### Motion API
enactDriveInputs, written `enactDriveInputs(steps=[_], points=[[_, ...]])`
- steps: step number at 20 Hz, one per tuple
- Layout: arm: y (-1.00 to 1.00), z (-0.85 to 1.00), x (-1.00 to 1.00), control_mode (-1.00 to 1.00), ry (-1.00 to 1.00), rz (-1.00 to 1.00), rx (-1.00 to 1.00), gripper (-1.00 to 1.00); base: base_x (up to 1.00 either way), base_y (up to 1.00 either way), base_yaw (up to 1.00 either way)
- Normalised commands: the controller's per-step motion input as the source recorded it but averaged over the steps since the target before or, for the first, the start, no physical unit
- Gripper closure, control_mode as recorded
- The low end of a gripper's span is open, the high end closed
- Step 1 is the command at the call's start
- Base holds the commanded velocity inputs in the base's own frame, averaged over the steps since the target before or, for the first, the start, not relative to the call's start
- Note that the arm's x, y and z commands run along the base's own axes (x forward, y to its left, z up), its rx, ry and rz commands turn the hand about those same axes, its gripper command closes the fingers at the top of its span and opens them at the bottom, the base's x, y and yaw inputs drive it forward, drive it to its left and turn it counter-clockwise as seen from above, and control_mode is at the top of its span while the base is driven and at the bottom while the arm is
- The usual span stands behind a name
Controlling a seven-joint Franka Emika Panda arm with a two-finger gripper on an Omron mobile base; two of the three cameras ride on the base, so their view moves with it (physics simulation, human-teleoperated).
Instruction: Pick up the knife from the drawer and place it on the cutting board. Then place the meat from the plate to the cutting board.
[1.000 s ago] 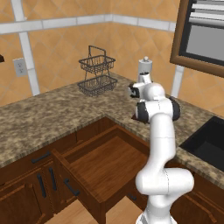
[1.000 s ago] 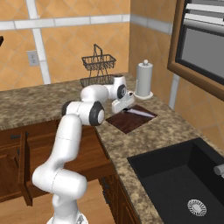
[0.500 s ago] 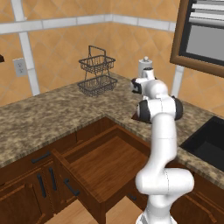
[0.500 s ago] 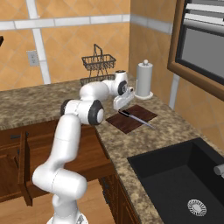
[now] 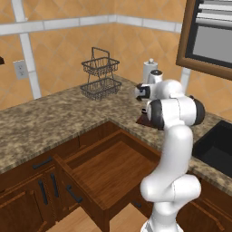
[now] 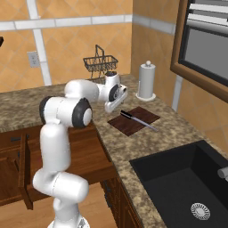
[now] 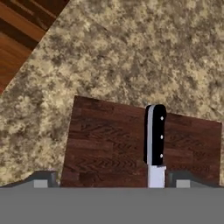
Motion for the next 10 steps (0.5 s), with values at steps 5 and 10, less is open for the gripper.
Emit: enactDriveInputs(steps=[5, 10], points=[[0.67, 0.23, -1.0, -1.0, -0.24, -0.05, -0.01, -1.0, 0.0, 0.0, 0.0], [0.1, 0.88, -1.0, -1.0, -0.04, -0.18, 0.02, -1.0, 0.0, 0.0, 0.0]])
